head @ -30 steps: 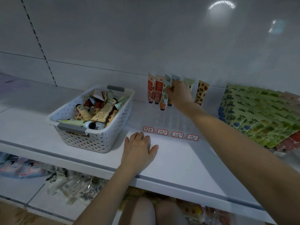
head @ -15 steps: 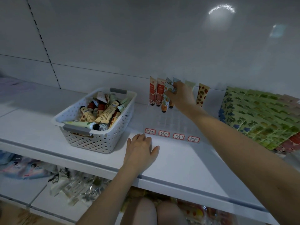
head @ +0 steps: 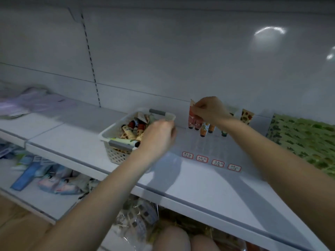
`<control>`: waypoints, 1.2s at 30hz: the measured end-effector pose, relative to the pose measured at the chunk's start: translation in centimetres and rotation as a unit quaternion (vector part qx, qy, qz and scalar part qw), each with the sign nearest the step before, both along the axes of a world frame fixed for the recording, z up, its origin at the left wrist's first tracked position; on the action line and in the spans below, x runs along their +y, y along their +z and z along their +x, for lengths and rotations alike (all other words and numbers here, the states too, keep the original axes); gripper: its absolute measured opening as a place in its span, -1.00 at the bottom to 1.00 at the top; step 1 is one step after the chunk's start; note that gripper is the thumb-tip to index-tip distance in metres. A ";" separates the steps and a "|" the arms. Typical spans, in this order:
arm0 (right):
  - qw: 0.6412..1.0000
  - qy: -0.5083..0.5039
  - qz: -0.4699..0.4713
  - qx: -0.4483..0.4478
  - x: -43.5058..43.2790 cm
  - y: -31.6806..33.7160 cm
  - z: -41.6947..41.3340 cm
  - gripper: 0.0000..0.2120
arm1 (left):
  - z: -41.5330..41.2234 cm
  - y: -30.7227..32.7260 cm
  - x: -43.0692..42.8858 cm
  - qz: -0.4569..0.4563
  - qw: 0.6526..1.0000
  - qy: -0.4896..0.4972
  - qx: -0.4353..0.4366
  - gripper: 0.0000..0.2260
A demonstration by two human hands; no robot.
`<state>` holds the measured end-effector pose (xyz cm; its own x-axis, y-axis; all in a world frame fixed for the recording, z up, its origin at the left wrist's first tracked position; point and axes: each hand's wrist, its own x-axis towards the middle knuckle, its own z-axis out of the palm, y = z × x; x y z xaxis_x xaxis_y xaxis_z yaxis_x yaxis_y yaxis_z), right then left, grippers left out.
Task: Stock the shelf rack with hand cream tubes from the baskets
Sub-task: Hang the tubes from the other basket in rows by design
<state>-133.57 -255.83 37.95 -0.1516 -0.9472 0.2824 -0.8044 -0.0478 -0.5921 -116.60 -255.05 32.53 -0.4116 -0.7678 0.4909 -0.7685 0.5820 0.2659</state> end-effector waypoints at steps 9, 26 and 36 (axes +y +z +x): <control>0.988 0.049 0.127 0.073 -5.7 -2.3 5.8 -0.75 | 2.1 1.7 -12.2 0.229 0.955 0.169 -0.078 -0.67; 0.963 0.050 0.135 0.230 -10.7 -5.5 6.3 -0.75 | 2.3 2.1 -14.9 0.285 0.919 0.159 -0.224 -0.82; 0.976 0.038 0.039 0.211 -8.5 -5.5 5.1 -0.75 | 2.0 1.5 -14.5 0.278 0.922 0.128 -0.239 -0.86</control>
